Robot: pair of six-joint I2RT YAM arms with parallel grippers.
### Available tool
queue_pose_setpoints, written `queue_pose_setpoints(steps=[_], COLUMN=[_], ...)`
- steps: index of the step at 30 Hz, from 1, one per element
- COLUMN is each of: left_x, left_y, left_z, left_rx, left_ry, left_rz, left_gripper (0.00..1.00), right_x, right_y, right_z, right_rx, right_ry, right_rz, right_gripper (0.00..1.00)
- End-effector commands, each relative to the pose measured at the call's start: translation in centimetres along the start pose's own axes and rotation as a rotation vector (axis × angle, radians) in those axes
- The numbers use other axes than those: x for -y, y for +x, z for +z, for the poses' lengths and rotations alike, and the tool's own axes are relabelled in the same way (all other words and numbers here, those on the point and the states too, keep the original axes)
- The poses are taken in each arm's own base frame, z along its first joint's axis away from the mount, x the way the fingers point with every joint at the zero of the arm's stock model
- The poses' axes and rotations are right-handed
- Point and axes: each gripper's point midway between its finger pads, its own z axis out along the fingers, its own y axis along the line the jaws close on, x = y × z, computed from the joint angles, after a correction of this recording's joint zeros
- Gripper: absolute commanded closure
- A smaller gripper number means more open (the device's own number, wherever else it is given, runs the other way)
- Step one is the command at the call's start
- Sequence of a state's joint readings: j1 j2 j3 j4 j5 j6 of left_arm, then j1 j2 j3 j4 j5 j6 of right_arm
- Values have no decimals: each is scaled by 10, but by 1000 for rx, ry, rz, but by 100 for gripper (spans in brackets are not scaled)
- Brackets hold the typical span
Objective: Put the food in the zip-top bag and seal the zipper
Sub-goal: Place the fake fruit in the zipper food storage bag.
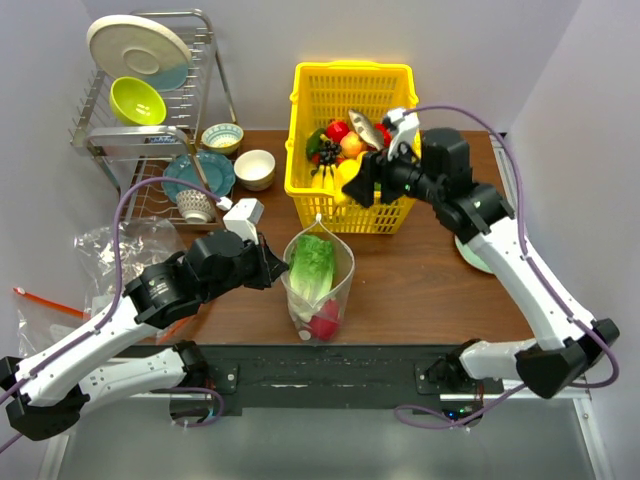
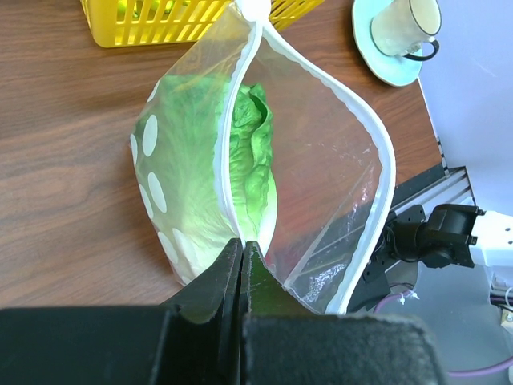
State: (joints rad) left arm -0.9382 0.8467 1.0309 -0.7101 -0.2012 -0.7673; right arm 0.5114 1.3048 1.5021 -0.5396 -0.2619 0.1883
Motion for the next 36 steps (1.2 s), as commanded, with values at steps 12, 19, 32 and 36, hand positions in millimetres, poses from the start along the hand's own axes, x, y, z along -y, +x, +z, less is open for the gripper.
queue_pose_setpoints(steps=[12,19,32,36], left_x=[14,21,20,20], left_y=[-18,-22,-24,-24], left_z=[1,1,-2,-3], left_rx=[69,75,72,80], left_ry=[49,71,56,63], left_rz=[-35,-43,-47,-49], left_gripper=[100,100,100,100], right_x=[-84,-78,-77,-79], right_y=[78,93,102,102], right_z=[-15,-22,-35,-38], right_rx=[-40,-72,-148,-154], right_ry=[-267,-195,-156,-138], right_rz=[-3,-83,-144,-157], right_gripper=[75,74,75,74])
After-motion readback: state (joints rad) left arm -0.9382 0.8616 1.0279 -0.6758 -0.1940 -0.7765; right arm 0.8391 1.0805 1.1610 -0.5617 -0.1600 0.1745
